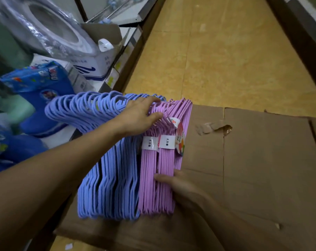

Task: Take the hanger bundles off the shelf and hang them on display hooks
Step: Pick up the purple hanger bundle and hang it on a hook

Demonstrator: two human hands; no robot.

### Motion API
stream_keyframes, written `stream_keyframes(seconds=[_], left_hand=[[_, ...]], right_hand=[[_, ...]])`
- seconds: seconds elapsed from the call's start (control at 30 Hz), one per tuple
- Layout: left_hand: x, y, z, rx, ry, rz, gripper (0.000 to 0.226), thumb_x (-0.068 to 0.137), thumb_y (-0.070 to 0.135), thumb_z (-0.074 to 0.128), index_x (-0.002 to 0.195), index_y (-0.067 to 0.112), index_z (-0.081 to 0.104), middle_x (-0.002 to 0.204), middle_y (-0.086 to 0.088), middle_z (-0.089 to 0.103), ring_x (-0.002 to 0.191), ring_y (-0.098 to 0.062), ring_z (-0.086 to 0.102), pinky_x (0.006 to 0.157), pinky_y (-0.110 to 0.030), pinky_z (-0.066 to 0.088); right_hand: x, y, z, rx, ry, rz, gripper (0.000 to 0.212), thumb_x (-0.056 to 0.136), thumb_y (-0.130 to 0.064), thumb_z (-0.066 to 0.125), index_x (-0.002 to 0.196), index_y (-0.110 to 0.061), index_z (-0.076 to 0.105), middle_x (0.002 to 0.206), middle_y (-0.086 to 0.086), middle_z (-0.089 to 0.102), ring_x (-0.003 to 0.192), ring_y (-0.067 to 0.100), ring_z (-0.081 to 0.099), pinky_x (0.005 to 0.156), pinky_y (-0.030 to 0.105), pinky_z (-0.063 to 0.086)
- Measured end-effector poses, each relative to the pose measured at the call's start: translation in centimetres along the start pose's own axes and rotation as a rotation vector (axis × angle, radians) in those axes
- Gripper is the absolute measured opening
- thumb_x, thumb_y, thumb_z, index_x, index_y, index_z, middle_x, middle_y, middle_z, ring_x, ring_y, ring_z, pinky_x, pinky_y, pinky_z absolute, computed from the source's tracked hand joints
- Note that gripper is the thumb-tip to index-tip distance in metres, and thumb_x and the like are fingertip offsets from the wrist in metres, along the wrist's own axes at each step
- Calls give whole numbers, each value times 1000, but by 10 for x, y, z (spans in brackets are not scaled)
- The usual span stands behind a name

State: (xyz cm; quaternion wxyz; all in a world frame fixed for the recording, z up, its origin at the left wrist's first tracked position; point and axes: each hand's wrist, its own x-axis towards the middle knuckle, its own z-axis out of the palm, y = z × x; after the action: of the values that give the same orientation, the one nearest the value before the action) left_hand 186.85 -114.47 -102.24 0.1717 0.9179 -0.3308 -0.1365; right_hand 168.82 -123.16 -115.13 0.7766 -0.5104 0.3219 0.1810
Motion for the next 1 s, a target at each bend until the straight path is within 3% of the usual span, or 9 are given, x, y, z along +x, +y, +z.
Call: stream_keyframes(seconds=[0.13,0.2,0.3,0.43,0.57,0.63,0.73,0.87,1.0], left_hand=[[-5,8,-3,-71,36,-20,54,94,45,59,142,22,47,139,-8,54,127,-29,49,107,-41,39],[-9,18,-6,-221,93,-67,57,90,40,68,139,15,52,136,-3,57,124,-20,53,103,-30,41],[-11,34,-6,-487,189,-132,53,84,37,76,131,17,59,129,0,61,116,-14,59,99,-32,48],[-6,58,8,-832,295,-239,45,82,21,80,122,12,62,115,-2,64,95,-8,64,74,-14,51],[1,86,30,-1219,299,-387,63,67,16,88,121,12,57,121,-12,64,100,-18,67,86,-26,54],[5,102,40,-1378,247,-480,58,72,14,85,121,12,53,116,-11,67,87,-12,70,71,-20,55],[11,130,55,-1457,128,-506,20,93,11,66,110,10,56,99,-15,68,50,-3,60,42,-12,43],[18,151,65,-1487,59,-472,46,96,15,57,140,7,47,132,-19,61,103,-23,68,68,-26,54],[20,150,69,-1563,16,-496,40,99,11,56,138,15,50,125,-12,65,102,-21,67,73,-32,55]], right_hand=[[1,6,11,163,33,29,30,85,-6,74,114,-5,66,99,14,77,94,31,74,86,48,59],[-2,3,8,191,20,25,29,85,-6,73,113,-3,67,100,16,76,94,32,73,83,46,59],[-9,-2,-7,185,17,21,33,84,-6,74,116,-2,68,103,16,76,96,32,73,82,44,59],[-27,-15,-46,130,31,19,37,82,-8,76,117,-3,68,105,16,75,97,32,72,84,44,59],[-43,-27,-94,83,18,-15,43,76,-14,79,116,-3,68,105,17,75,90,29,73,83,42,58],[-50,-33,-114,-10,53,-27,53,67,-24,87,114,-5,69,103,14,76,89,27,74,83,41,59],[-59,-41,-138,-201,125,-42,71,51,-45,96,110,-14,72,103,6,77,96,25,74,93,46,57],[-72,-47,-156,-338,146,-34,55,61,-43,92,107,-25,70,101,-1,77,93,17,73,90,39,59],[-75,-48,-161,-396,159,-32,52,66,-41,90,110,-27,66,103,-1,75,92,14,73,88,35,59]])
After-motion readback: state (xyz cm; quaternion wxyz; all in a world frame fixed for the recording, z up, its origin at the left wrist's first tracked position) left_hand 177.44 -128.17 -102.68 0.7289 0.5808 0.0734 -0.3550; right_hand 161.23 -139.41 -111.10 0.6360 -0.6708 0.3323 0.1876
